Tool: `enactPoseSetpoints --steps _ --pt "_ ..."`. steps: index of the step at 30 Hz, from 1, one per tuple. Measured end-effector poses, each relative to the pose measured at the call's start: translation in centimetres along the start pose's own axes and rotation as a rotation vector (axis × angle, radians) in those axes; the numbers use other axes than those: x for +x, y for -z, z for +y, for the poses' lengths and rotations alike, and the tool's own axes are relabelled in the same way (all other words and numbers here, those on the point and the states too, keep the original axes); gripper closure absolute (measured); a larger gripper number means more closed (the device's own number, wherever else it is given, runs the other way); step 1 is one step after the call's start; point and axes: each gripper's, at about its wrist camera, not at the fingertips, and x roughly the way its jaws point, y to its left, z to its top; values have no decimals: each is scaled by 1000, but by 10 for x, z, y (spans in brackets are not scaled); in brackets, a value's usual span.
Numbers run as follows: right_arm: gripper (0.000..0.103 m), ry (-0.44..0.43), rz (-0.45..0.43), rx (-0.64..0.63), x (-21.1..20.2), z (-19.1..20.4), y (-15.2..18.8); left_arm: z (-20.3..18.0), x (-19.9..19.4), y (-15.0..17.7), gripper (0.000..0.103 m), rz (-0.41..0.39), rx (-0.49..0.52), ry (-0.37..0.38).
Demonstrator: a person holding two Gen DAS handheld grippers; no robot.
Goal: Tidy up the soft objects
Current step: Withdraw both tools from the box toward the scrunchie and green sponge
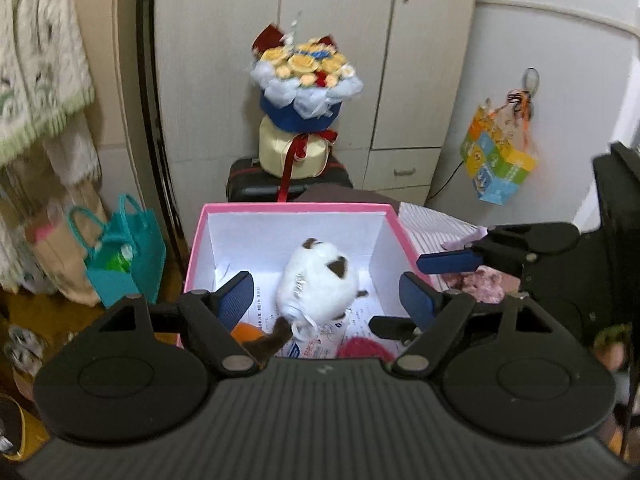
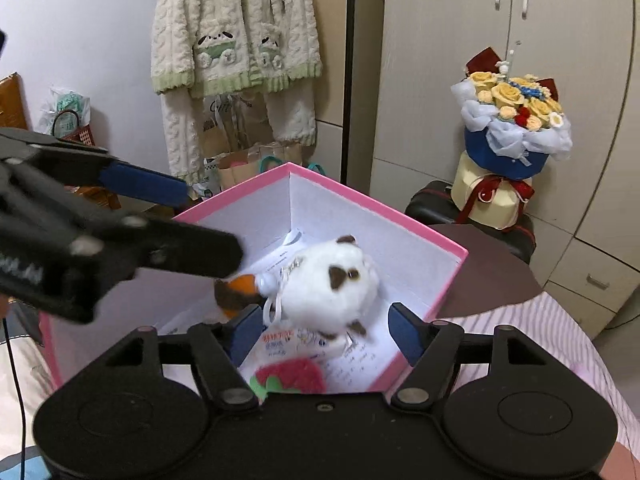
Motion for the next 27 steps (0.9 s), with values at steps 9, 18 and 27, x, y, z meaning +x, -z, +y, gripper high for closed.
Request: enactPoseSetpoints --steps 9,18,27 --pt "29 -3 -21 -23 -51 14 15 -19 -54 11 24 -7 33 67" --pt "29 8 -79 -99 -112 31 28 -51 -97 27 24 -14 119 81" --pt "29 14 -98 -94 -156 26 55 -90 -121 46 20 -22 187 113"
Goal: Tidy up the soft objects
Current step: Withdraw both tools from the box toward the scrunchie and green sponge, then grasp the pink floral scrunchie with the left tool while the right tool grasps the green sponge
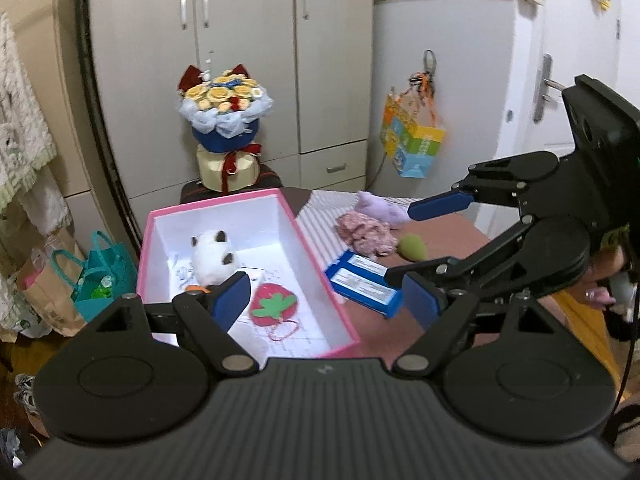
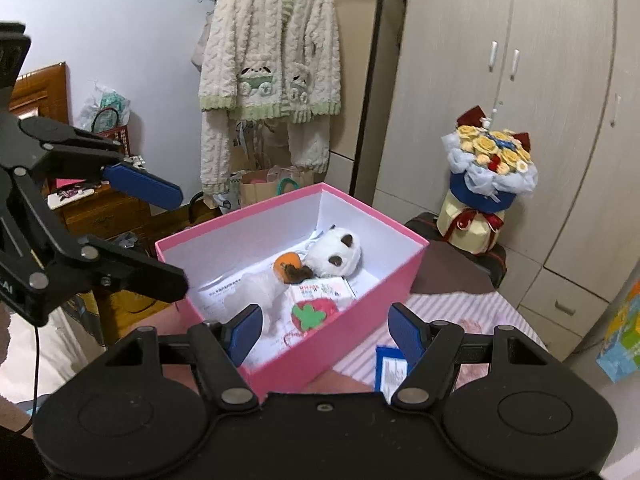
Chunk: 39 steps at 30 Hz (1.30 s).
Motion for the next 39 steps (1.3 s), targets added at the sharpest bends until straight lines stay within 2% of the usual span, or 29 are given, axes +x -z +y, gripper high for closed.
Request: enactPoseSetpoints --steps 10,18,26,34,37,39 --pt "29 35 -32 106 -46 -54 59 -54 18 12 20 30 75 83" --pt "29 92 -82 132 -50 -88 99 -78 60 9 20 64 21 155" --pt "29 96 -95 157 -22 -122 125 -91 113 3 21 40 -17 110" --pt "29 100 -98 117 20 -148 143 -93 175 -6 22 49 -87 63" --pt "29 101 -85 90 33 -156 148 -92 198 -7 22 45 -101 23" --pt "29 79 -66 115 43 -165 148 -94 210 -7 22 34 -102 -24"
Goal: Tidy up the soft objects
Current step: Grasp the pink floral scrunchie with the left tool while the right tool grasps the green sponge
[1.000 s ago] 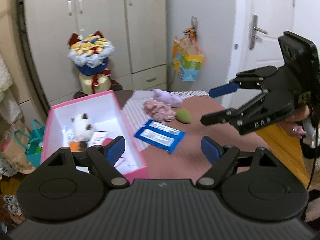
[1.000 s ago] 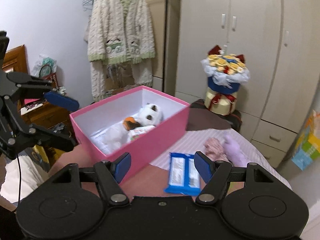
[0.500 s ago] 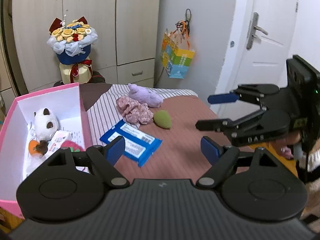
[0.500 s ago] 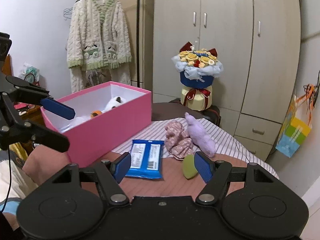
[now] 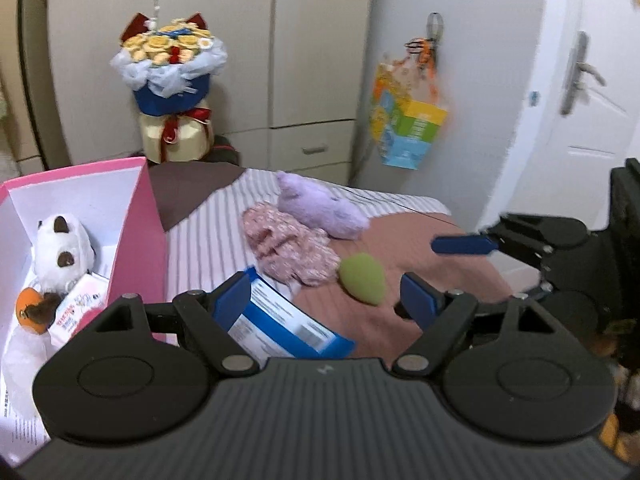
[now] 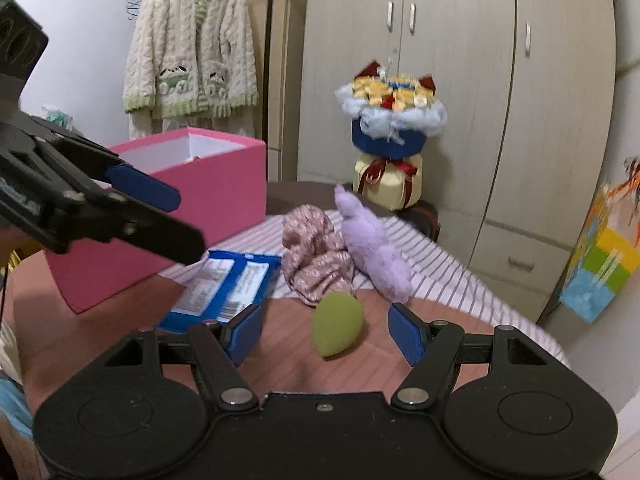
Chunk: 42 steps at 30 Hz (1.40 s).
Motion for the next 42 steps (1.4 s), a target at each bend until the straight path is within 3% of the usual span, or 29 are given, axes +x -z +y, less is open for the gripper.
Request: enactPoseSetpoints --steps 9,15,18,25,27,29,32,33,34,37,42 --pt "29 -55 74 29 45 -17 5 -11 54 -9 22 -24 -18 -98" --pt "33 -76 91 17 63 -19 6 -13 97 -16 23 0 -51 -176" --pt "33 -83 93 24 68 -21 6 -16 110 -14 33 10 -12 -210" --pt "33 -99 93 59 78 -28 9 -13 131 -8 42 51 -5 -258" --pt "33 -99 96 63 79 -28 10 -11 135 -6 44 57 -17 -256" --pt "40 -102 93 60 79 -27 10 -11 137 -2 46 38 8 -235" --pt "55 -102 89 39 78 -23 11 -10 138 2 59 41 -11 -205" --pt "57 -92 86 29 77 -21 12 -8 139 2 68 53 -33 -186" --pt "58 -85 81 24 76 -20 13 -5 139 2 76 67 -61 -164" --pt "59 -80 80 35 75 -20 13 -2 137 2 84 69 -87 -152" --pt "60 -69 88 70 71 -18 13 0 125 8 86 49 -118 -130"
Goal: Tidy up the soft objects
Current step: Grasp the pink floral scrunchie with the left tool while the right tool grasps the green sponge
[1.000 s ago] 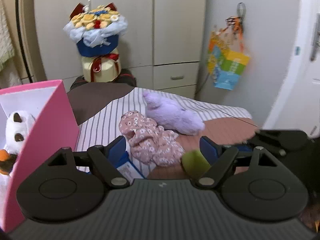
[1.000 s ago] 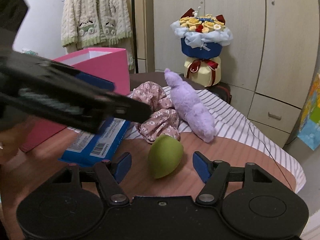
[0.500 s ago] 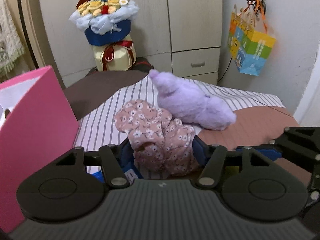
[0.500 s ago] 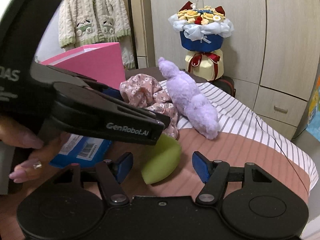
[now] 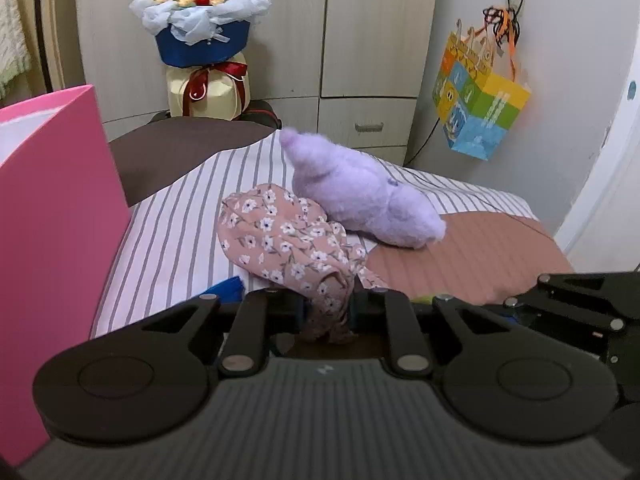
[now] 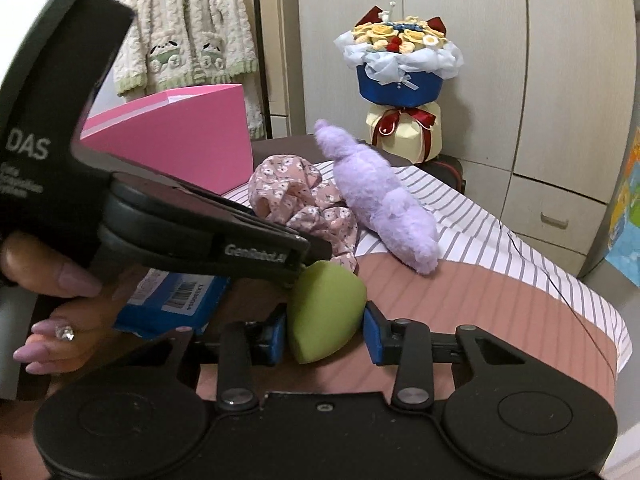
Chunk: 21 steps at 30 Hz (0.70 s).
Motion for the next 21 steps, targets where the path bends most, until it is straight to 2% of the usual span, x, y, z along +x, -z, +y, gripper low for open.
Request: enactPoseSetpoints --steps 4,21 --pt "60 -18 1 58 -6 2 2 3 -11 3 87 -21 -23 17" --pt "60 54 -41 143 -42 24 13 5 -72 22 88 -85 -60 88"
